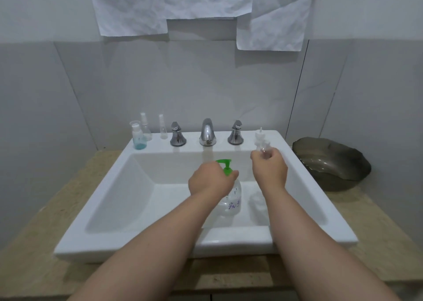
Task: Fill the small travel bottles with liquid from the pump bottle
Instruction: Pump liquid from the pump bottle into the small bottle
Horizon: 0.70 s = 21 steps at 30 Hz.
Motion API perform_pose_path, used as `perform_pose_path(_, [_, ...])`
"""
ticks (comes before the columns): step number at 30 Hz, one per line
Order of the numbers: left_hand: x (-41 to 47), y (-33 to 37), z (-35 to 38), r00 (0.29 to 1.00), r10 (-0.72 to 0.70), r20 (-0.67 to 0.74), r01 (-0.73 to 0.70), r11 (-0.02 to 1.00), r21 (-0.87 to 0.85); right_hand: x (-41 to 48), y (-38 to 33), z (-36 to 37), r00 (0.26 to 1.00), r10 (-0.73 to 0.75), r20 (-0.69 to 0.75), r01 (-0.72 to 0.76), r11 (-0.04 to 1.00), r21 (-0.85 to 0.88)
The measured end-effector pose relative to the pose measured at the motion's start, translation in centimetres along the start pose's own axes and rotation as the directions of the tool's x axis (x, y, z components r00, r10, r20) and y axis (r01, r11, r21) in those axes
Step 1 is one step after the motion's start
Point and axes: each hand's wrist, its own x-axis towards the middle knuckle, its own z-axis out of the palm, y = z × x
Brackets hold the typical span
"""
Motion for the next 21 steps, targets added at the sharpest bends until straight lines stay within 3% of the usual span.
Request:
perform_pose_path(4, [0.0, 2.3, -0.2, 0.99, 0.079, -0.115, -0.062, 0.988, 0.141, 1.1, 1.9, 0.2, 0.991, 0.129, 0.039, -0.124, 0.986, -0.115])
perform_pose_path(11, [1.6, 1.0, 1.5, 0.999, -0.006, -0.044, 0.007, 1.0, 0.006, 1.3, 2.6, 0.1, 0.97, 0.217, 0.109, -0.203, 0.971, -0.125])
perform_pose_path(17, [4.9, -3.8, -1.7, 0.98, 0.022, 0.195, 0.031, 0.964, -0.266, 0.9, 2.3, 0.3, 0.962, 0.19, 0.195, -0.162, 0.975, -0.153])
perform_pose_path(21, [5.3, -7.7, -4.7, 0.9, 0.142, 0.413, 0.033, 0.92, -0.389, 0.4, 2.4, 1.0, 0.937, 0.128, 0.326, -0.047, 0.968, -0.245])
